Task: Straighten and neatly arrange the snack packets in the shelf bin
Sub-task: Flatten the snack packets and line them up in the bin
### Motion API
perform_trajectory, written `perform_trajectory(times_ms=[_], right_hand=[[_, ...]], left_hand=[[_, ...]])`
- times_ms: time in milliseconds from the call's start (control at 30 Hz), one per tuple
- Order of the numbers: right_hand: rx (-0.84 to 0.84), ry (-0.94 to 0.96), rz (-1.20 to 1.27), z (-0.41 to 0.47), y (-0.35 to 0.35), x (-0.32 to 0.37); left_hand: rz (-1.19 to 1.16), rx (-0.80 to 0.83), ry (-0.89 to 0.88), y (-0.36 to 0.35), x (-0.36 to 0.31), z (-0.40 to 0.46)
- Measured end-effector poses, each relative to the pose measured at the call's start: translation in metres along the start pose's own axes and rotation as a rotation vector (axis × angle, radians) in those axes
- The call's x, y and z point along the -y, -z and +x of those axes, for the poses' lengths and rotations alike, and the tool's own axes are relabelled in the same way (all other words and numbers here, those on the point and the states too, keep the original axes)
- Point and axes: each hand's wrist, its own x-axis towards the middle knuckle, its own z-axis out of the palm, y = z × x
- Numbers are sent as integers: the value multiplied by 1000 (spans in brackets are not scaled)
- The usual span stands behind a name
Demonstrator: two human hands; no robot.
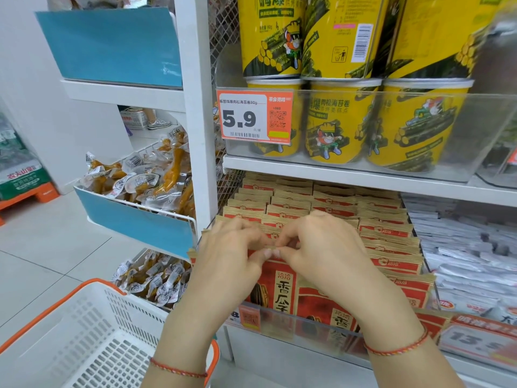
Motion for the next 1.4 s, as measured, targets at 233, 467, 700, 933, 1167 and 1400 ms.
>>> perform_trajectory(times_ms=[233, 467, 700, 933, 1167, 1400], right_hand=[[39, 99, -114, 0, -10, 6], [150, -82, 185, -4, 16, -33], [222, -213, -201, 32, 17, -100], [240, -232, -172, 60, 0, -124], [233, -82, -260, 44, -4, -127], [198, -62, -151, 40, -6, -131]], left_hand=[[212, 108, -2, 1, 2, 2], [53, 209, 23, 6, 4, 7], [-184, 292, -26, 6, -13, 12], [-102, 118, -150, -19, -41, 24], [154, 332, -166, -43, -53, 63], [161, 388, -120, -73, -58, 110]])
